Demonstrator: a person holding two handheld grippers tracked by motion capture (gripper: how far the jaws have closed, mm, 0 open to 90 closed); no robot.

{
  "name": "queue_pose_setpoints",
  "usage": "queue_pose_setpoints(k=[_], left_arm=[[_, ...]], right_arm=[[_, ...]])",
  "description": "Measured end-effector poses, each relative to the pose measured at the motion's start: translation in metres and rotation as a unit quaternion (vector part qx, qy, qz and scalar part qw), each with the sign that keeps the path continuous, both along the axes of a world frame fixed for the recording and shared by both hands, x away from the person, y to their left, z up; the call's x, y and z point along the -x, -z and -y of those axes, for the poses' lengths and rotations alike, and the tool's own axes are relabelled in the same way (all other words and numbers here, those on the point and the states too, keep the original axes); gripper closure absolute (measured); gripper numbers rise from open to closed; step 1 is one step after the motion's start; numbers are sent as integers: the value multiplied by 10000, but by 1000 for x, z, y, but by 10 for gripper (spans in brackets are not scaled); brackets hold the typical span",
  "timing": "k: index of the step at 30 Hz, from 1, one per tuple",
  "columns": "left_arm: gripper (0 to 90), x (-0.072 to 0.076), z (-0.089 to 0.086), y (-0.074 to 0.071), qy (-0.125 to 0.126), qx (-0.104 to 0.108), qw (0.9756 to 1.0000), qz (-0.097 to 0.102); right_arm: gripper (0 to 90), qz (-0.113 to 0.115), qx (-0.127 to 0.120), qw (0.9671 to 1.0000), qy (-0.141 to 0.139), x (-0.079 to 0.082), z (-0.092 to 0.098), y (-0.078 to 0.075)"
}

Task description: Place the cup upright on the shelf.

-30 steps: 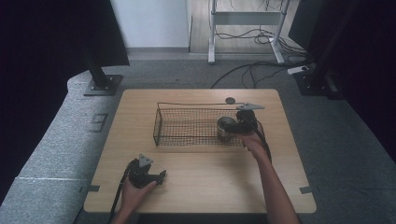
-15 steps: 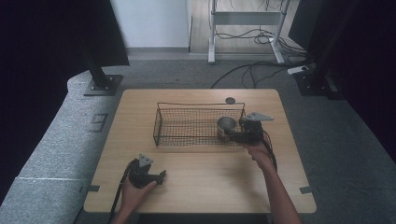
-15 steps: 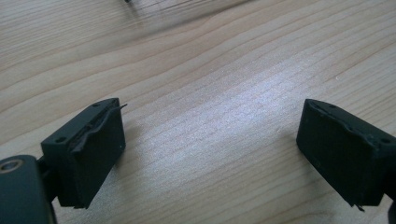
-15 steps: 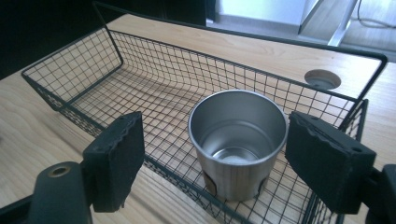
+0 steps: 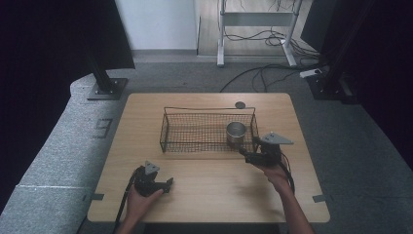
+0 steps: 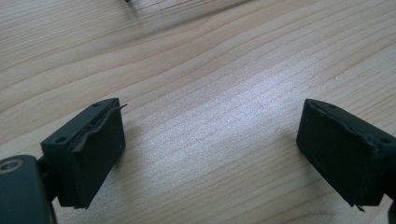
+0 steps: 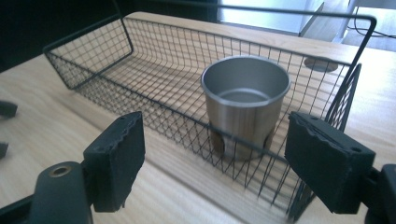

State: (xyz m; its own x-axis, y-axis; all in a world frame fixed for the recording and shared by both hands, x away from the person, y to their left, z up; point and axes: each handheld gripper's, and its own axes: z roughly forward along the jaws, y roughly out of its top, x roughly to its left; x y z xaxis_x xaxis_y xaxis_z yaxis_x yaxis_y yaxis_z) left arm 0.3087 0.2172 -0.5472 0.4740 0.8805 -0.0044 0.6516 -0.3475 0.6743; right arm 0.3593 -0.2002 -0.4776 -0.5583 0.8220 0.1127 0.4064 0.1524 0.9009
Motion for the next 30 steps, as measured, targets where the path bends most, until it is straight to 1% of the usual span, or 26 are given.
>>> queue_pose_setpoints(k=[4,6,9,13,17,23,26,30], left_arm=[[78,0,0,0,0,-2,10000,0],[78,0,0,0,-2,1,10000,0],[78,0,0,0,0,0,10000,1],[78,0,0,0,0,0,10000,1],[78,0,0,0,0,0,10000,1],[77,0,0,0,0,0,10000,1],[77,0,0,0,0,0,10000,0],[78,0,0,0,0,0,10000,0]], right_arm=[[196,-4,80,10000,-15,11,3,6],[196,-31,74,10000,-17,15,5,8],[196,-78,128,9999,0,22,10,14],[196,-165,45,9999,22,32,15,21],[196,-249,35,9997,37,42,21,29],[198,-352,-34,9994,70,49,26,42],[197,-443,96,9990,55,50,26,49],[197,-493,109,9987,49,51,27,53]])
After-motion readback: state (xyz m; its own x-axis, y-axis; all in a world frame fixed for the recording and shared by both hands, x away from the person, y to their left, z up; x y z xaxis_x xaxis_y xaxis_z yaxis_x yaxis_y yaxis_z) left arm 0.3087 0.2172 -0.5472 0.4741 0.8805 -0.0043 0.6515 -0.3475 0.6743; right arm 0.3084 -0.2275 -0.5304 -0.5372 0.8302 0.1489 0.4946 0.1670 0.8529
